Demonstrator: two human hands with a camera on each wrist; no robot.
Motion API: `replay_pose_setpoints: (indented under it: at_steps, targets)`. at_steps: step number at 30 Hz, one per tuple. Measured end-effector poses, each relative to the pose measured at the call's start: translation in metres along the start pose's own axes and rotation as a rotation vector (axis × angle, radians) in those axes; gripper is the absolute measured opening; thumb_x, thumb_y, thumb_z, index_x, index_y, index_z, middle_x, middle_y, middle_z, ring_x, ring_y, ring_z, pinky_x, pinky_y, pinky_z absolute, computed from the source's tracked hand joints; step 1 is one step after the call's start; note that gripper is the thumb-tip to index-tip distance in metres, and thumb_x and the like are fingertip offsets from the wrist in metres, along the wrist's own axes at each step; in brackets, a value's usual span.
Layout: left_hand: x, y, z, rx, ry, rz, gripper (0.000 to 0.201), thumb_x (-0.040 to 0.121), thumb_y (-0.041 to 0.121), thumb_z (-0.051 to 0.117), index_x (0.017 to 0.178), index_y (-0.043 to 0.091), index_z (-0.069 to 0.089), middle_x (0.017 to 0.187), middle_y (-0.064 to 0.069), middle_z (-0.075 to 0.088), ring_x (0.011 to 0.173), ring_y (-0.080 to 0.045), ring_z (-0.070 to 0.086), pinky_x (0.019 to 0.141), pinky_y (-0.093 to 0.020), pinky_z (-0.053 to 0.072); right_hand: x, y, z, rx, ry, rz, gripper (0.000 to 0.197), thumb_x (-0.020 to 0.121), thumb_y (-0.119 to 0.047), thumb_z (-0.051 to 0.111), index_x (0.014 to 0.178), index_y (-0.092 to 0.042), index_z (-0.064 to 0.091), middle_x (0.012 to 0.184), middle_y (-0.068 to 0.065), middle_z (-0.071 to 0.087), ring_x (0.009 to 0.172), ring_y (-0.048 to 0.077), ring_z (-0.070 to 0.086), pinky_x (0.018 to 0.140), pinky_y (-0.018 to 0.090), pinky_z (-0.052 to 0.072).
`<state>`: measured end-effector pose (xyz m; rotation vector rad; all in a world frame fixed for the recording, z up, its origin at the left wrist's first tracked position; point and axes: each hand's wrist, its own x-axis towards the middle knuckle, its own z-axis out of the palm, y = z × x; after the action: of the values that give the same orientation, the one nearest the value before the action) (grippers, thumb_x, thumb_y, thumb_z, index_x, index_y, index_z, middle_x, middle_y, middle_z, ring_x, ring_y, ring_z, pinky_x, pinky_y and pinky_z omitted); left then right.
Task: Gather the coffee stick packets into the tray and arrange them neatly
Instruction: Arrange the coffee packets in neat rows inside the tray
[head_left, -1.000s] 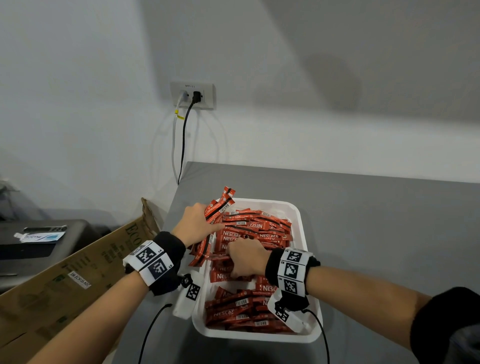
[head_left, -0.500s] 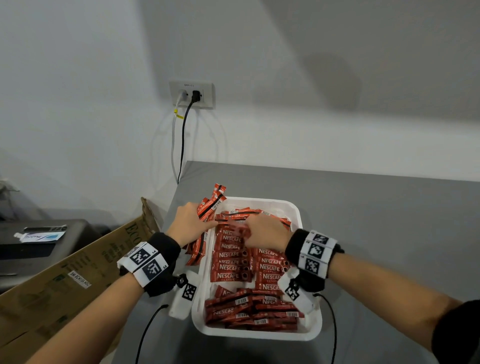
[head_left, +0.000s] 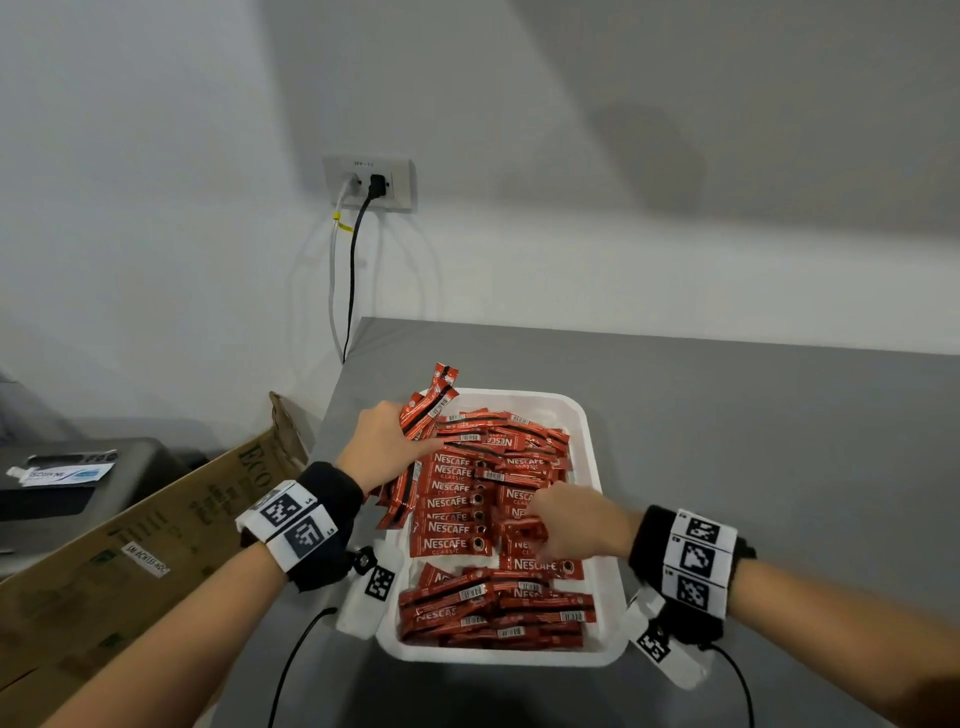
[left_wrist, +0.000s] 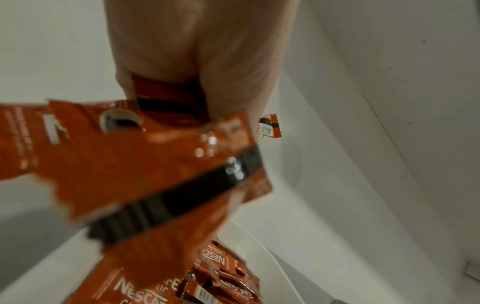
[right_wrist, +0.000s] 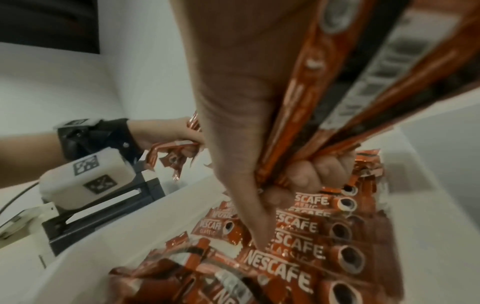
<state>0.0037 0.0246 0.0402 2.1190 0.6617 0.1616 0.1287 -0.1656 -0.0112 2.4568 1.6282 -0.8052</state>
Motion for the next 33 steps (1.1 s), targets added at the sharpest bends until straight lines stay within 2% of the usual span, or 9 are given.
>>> replay_pose_setpoints:
  at_steps: [5,10,16,21,23,25,27,30,33]
  targets:
    - [-0.003,0.004,0.001,0.009,-0.021,0.01,0.016,0.084,0.018,0.068,0.084,0.02,0.052,0.073,0.013,0.055,0.062,0.004,0.054,0.054,-0.008,0.041,-0.005,-0.011,0.004,-0.071,-0.007,0.007,0.025,0.082,-0.028,0.07,0.09,-0.006,0.063,0.087,0.006,0.069,0.076,0.02,0.065,0.066,0.032,0.056]
    - [-0.005,0.004,0.003,0.015,-0.048,0.003,0.017,0.084,0.019,0.068,0.091,0.017,0.052,0.08,0.003,0.058,0.063,0.003,0.055,0.057,-0.009,0.042,-0.014,-0.026,0.004,-0.069,-0.077,-0.034,0.035,0.083,-0.036,0.069,0.104,-0.009,0.061,0.101,0.004,0.067,0.081,0.014,0.056,0.054,0.018,0.033]
    - [-0.005,0.003,0.006,0.023,-0.058,0.008,0.019,0.083,0.02,0.068,0.094,0.016,0.052,0.084,0.003,0.059,0.064,0.003,0.055,0.057,-0.009,0.042,-0.015,-0.036,0.004,0.011,-0.126,-0.097,0.05,0.078,-0.037,0.074,0.118,-0.011,0.059,0.11,0.004,0.067,0.1,0.022,0.063,0.085,0.031,0.05]
    - [-0.004,0.001,0.005,0.033,-0.076,0.009,0.019,0.083,0.021,0.069,0.094,0.015,0.056,0.085,0.002,0.062,0.066,0.001,0.058,0.059,-0.01,0.043,-0.013,-0.033,-0.002,0.196,-0.214,-0.124,0.038,0.082,-0.022,0.072,0.114,-0.006,0.061,0.11,0.01,0.067,0.1,0.024,0.063,0.091,0.032,0.05]
    - [-0.004,-0.003,0.005,0.052,-0.114,0.001,0.018,0.082,0.022,0.071,0.093,0.014,0.059,0.083,0.004,0.064,0.067,0.0,0.06,0.058,-0.009,0.044,-0.016,-0.026,-0.012,0.256,-0.228,-0.131,0.034,0.082,-0.02,0.072,0.111,-0.005,0.063,0.103,0.007,0.069,0.091,0.018,0.065,0.083,0.026,0.051]
    - [-0.006,-0.007,0.006,0.054,-0.144,-0.005,0.016,0.081,0.023,0.072,0.09,0.016,0.061,0.082,0.004,0.066,0.069,-0.002,0.063,0.06,-0.01,0.046,-0.022,-0.019,-0.021,0.372,-0.147,-0.132,0.021,0.081,-0.019,0.074,0.098,-0.01,0.067,0.083,-0.004,0.067,0.069,0.002,0.062,0.067,0.017,0.046]
    - [-0.006,-0.01,0.008,0.022,-0.153,-0.023,0.02,0.079,0.025,0.072,0.092,0.015,0.061,0.085,0.002,0.068,0.072,-0.007,0.066,0.066,-0.015,0.05,-0.028,-0.012,-0.029,0.508,0.089,-0.114,0.011,0.08,-0.02,0.074,0.081,-0.026,0.064,0.073,-0.012,0.063,0.056,-0.004,0.056,0.058,0.013,0.042]
    - [-0.005,-0.008,0.01,-0.106,-0.173,-0.038,0.016,0.08,0.027,0.071,0.089,0.019,0.062,0.087,-0.001,0.07,0.075,-0.012,0.068,0.075,-0.025,0.054,-0.03,-0.006,-0.034,0.456,0.466,-0.047,0.006,0.084,-0.025,0.069,0.081,-0.027,0.064,0.076,-0.013,0.064,0.064,0.0,0.059,0.06,0.018,0.047]
    - [-0.006,0.004,0.011,-0.39,-0.182,-0.067,0.02,0.082,0.024,0.068,0.097,0.01,0.065,0.094,-0.012,0.071,0.086,-0.026,0.069,0.084,-0.036,0.055,-0.027,-0.01,-0.033,0.151,0.669,-0.055,0.01,0.086,-0.025,0.062,0.093,-0.019,0.067,0.084,-0.014,0.06,0.073,0.005,0.054,0.062,0.016,0.04]
